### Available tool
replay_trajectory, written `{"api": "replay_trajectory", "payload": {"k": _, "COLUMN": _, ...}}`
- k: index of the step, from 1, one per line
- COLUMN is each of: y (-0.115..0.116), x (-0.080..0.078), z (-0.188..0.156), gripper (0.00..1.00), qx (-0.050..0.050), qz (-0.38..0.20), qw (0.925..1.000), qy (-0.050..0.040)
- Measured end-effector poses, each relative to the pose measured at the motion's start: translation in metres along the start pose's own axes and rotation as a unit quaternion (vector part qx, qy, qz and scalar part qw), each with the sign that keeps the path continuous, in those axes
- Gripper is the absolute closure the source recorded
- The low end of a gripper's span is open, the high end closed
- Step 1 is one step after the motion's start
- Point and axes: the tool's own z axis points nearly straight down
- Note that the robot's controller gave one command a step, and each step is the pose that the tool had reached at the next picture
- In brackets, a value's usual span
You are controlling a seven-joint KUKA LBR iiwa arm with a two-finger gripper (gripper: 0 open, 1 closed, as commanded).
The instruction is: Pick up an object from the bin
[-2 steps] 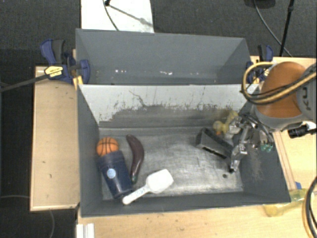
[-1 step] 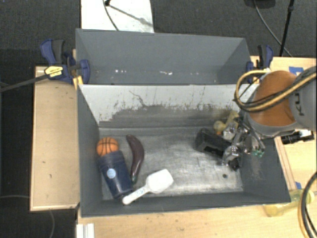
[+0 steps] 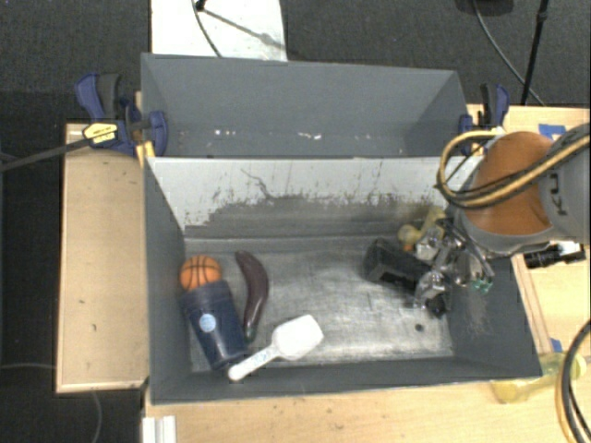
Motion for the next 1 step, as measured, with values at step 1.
{"api": "replay_trajectory", "payload": {"k": 1, "y": -0.0005, "x": -0.0006, "z": 0.0, "gripper": 1.0, "qx": 0.0, "qz": -0.063, "qw": 0.998, "qy": 0.0003}}
